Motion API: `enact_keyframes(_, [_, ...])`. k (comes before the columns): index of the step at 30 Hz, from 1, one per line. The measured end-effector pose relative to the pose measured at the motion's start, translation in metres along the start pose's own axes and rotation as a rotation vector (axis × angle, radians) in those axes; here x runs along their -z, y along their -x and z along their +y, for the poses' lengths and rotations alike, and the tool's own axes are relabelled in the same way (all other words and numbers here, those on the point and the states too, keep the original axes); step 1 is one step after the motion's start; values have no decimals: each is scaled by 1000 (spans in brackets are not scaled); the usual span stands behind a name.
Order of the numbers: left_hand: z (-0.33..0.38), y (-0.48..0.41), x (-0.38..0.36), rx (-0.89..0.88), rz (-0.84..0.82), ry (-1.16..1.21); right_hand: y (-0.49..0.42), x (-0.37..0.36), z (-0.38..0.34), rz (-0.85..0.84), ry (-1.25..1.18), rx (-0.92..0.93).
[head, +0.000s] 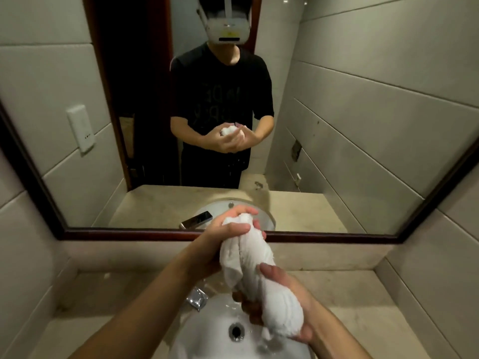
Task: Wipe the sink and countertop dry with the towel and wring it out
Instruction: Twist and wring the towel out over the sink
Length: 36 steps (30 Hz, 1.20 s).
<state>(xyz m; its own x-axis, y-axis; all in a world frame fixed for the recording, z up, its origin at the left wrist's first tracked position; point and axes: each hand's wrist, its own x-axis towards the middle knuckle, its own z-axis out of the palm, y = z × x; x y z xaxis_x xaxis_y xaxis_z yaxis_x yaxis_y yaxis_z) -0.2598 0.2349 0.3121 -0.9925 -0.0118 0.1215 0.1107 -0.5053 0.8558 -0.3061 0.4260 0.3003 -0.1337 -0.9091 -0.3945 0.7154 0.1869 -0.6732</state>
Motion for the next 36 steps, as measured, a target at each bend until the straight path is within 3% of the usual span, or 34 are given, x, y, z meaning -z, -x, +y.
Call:
enact_keyframes(4, [2, 3, -4, 7, 108, 62, 9, -12, -2, -13, 48, 202])
enact_keyframes(7, [0, 3, -6, 23, 189, 12, 9, -21, -8, 80, 389, 264])
enact_keyframes(10, [-12, -1, -3, 27, 409, -53, -12, -20, -8, 307, 804, 264])
enact_keyframes(12, [-23, -10, 0, 36, 596, -147, -29, -16, 2, 498, 809, 237])
enact_keyframes(15, [-39, -21, 5, -40, 793, -377, -50, -10, 20, 625, 653, 271])
enact_keyframes(18, [-43, -23, 5, -66, 788, -558, -53, -10, 28, 674, 660, 326])
enact_keyframes(23, [-39, -23, -1, -29, 814, -396, -32, -5, 22, 563, 685, 337])
enact_keyframes(27, [-39, -20, -3, -6, 854, -392, -19, -3, 15, 432, 1132, 288])
enact_keyframes(29, [-41, -21, -3, 1, 901, -346, -27, -12, 20, 590, 1260, 287])
enact_keyframes(32, [-51, -20, -14, -32, 1012, -520, -42, -20, 35, 959, 1422, 272])
enact_keyframes(34, [-54, -17, -27, -51, 1071, -560, -46, -20, 40, 1058, 1427, 239])
enact_keyframes(36, [-47, -11, -32, 39, 975, -465, -42, -18, 38, 1056, 1400, 175])
